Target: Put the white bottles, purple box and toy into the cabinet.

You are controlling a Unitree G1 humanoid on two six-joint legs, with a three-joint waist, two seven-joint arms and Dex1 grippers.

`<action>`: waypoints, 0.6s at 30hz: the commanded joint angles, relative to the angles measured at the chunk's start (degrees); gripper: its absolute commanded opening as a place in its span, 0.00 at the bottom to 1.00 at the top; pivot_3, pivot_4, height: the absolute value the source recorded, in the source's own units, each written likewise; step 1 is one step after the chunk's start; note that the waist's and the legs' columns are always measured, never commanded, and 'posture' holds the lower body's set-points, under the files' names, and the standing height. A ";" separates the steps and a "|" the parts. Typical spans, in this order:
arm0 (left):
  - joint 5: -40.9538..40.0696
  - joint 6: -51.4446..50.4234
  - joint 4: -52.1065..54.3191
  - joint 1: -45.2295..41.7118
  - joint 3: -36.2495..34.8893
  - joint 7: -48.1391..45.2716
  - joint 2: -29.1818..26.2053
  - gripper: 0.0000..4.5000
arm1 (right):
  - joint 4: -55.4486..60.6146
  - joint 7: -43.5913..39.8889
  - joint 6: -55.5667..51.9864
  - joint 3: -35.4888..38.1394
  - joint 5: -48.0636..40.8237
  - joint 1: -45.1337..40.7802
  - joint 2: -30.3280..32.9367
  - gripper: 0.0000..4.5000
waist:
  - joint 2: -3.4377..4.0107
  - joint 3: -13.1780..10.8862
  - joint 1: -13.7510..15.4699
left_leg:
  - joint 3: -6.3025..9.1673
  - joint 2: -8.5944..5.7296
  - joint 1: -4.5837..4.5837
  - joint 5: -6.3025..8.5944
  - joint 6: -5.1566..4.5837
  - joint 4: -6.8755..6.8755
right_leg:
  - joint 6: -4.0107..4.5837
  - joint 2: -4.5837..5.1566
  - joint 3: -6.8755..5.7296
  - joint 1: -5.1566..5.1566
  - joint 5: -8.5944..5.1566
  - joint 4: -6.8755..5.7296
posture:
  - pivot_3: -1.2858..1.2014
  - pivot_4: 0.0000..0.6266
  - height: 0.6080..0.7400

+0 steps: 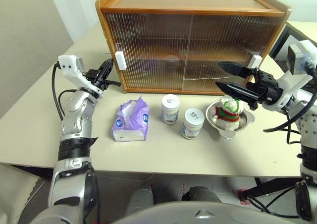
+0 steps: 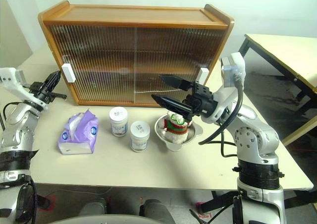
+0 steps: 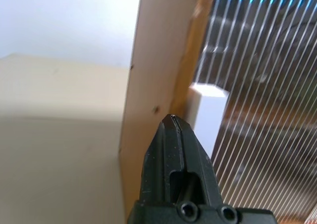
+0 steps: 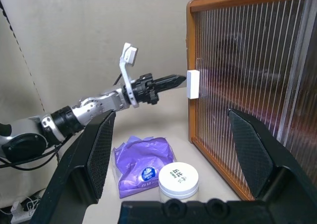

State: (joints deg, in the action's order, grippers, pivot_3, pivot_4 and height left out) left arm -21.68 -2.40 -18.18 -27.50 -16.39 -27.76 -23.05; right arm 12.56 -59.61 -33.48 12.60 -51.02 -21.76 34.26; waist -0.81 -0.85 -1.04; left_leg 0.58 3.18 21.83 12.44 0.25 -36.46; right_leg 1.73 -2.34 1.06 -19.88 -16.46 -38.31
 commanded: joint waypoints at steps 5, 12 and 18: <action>1.73 0.05 -2.18 -3.58 3.36 -1.21 2.18 0.00 | 0.62 0.32 0.83 0.59 0.01 0.07 0.05 1.00 | 0.00 0.00 -0.09 | 0.00 0.00 0.00 -0.06 -0.06 -0.15 | -0.14 0.00 0.00 -0.12 0.06 0.00 | 0.48 0.00 1.00; 1.42 -2.33 -0.88 -3.89 5.56 -3.00 3.12 0.00 | 1.34 0.83 0.89 0.98 -0.29 0.72 0.07 1.00 | 0.00 0.00 -0.34 | 0.00 -0.01 0.04 -0.05 -0.07 -0.26 | -0.28 0.00 0.01 -0.13 0.11 0.02 | 0.47 0.00 1.00; 2.02 -3.49 -1.48 -4.87 8.23 -5.30 3.98 0.00 | 1.51 1.15 0.92 1.01 -0.34 0.71 0.02 1.00 | 0.00 0.00 -0.41 | -0.01 -0.01 0.06 -0.05 -0.07 -0.30 | -0.31 0.00 0.01 -0.13 0.14 0.03 | 0.47 0.00 1.00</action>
State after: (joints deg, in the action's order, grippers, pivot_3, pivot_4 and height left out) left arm -20.33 -5.09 -19.71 -31.41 -9.57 -31.85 -19.25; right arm 13.19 -58.71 -33.26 12.76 -51.04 -21.28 34.26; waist -0.81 -0.85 -1.45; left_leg 0.57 3.17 21.89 12.39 0.18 -36.76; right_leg 1.42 -2.33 1.08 -20.01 -16.32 -38.27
